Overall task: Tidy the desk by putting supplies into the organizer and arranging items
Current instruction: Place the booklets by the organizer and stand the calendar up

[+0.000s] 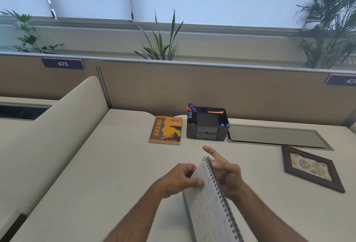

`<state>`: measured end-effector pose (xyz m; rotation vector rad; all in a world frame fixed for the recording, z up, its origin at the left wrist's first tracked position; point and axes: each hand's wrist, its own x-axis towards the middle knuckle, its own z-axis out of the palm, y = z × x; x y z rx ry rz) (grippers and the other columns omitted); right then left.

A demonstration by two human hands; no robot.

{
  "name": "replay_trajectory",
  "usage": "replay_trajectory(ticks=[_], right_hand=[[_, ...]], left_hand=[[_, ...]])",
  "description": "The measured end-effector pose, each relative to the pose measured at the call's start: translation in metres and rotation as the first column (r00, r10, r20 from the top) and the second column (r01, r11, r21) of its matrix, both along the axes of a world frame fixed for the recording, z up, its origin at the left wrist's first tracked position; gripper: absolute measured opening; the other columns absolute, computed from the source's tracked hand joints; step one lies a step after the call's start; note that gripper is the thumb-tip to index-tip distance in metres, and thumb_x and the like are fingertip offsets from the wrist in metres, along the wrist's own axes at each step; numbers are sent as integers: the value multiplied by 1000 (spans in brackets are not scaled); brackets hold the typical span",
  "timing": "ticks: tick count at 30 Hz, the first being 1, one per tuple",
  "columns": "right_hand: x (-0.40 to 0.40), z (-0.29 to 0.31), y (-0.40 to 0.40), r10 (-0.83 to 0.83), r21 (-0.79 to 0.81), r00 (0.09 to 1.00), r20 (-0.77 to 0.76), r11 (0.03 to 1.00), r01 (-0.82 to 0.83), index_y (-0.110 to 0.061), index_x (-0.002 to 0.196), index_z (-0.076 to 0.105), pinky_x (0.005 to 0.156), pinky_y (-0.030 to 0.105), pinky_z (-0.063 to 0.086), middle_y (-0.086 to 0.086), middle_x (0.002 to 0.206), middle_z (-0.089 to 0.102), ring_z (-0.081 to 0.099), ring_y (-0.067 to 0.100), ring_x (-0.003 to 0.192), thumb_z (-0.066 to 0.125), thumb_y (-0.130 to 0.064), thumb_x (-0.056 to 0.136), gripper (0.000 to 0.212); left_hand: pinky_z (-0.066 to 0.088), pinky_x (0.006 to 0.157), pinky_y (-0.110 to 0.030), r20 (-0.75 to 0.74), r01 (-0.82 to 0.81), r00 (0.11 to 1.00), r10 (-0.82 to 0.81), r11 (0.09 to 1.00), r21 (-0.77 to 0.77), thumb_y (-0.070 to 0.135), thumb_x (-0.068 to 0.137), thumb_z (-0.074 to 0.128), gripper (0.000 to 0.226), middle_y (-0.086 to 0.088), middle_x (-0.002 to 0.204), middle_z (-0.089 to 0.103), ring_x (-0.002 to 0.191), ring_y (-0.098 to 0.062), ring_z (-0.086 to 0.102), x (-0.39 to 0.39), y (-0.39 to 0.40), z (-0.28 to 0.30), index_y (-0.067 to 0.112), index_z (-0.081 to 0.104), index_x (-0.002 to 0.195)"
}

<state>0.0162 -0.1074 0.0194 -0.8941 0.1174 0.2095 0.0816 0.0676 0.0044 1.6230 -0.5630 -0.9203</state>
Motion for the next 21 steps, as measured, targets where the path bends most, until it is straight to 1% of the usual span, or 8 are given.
replay_trajectory(ticks=[2, 5, 8, 11, 15, 18, 20, 21], right_hand=[[4, 1, 2, 15, 20, 1000, 7, 1000, -15, -18, 137, 39, 60, 37, 49, 12, 78, 46, 51, 26, 64, 82, -20, 48, 99], [9, 2, 3, 21, 62, 1000, 23, 998, -23, -19, 136, 38, 66, 41, 51, 14, 90, 53, 54, 28, 74, 84, -14, 49, 99], [12, 1, -2, -6, -8, 1000, 19, 1000, 6, -20, 139, 40, 83, 50, 51, 18, 114, 56, 56, 36, 102, 83, -13, 47, 101], [10, 1, -13, -83, -73, 996, -13, 994, 82, -20, 139, 43, 97, 57, 46, 20, 134, 51, 49, 41, 125, 87, -18, 39, 109], [4, 0, -35, -152, -52, 987, -62, 988, 148, -19, 140, 43, 90, 53, 49, 20, 136, 50, 52, 37, 120, 90, -21, 38, 111], [-4, -10, -54, -235, -33, 967, -98, 972, 233, -17, 136, 48, 78, 45, 55, 19, 130, 54, 57, 38, 110, 79, -18, 58, 84], [-10, -18, -62, -362, -117, 928, -94, 929, 350, -12, 129, 52, 82, 46, 49, 16, 116, 60, 55, 36, 103, 66, -22, 69, 63], [-12, -22, -64, -438, -171, 895, -78, 891, 421, -8, 120, 55, 82, 45, 45, 14, 105, 62, 52, 35, 102, 63, -25, 69, 54]], left_hand=[[53, 95, -42, -54, -12, 998, 10, 999, -35, 34, 75, 82, 56, -9, 108, 69, 102, -24, 66, -2, 0, -1, -3, 60, 111], [52, 94, -39, -92, -59, 994, 51, 995, -81, 38, 72, 82, 63, -11, 113, 68, 104, -24, 65, -4, 3, -4, 1, 60, 118], [52, 93, -40, -86, -129, 989, 119, 984, -122, 45, 70, 82, 67, -12, 112, 68, 105, -27, 64, -5, 7, -8, 4, 60, 119], [51, 89, -39, -87, -255, 966, 244, 956, -148, 48, 70, 81, 65, -9, 108, 70, 100, -26, 65, -4, 12, -8, 7, 61, 116], [52, 87, -45, -66, -432, 901, 428, 879, -199, 46, 71, 74, 55, -6, 103, 72, 95, -26, 65, 0, 18, -3, 10, 62, 110], [54, 82, -45, -91, -560, 827, 555, 794, -239, 40, 75, 76, 48, -6, 99, 73, 94, -29, 65, 4, 24, -3, 8, 61, 108], [58, 74, -40, -99, -626, 776, 623, 741, -243, 35, 74, 72, 44, -5, 96, 73, 91, -28, 68, 6, 27, -4, 6, 60, 106], [58, 70, -37, -104, -657, 749, 654, 714, -240, 34, 74, 71, 43, -3, 93, 74, 88, -26, 70, 6, 28, -5, 6, 60, 104]])
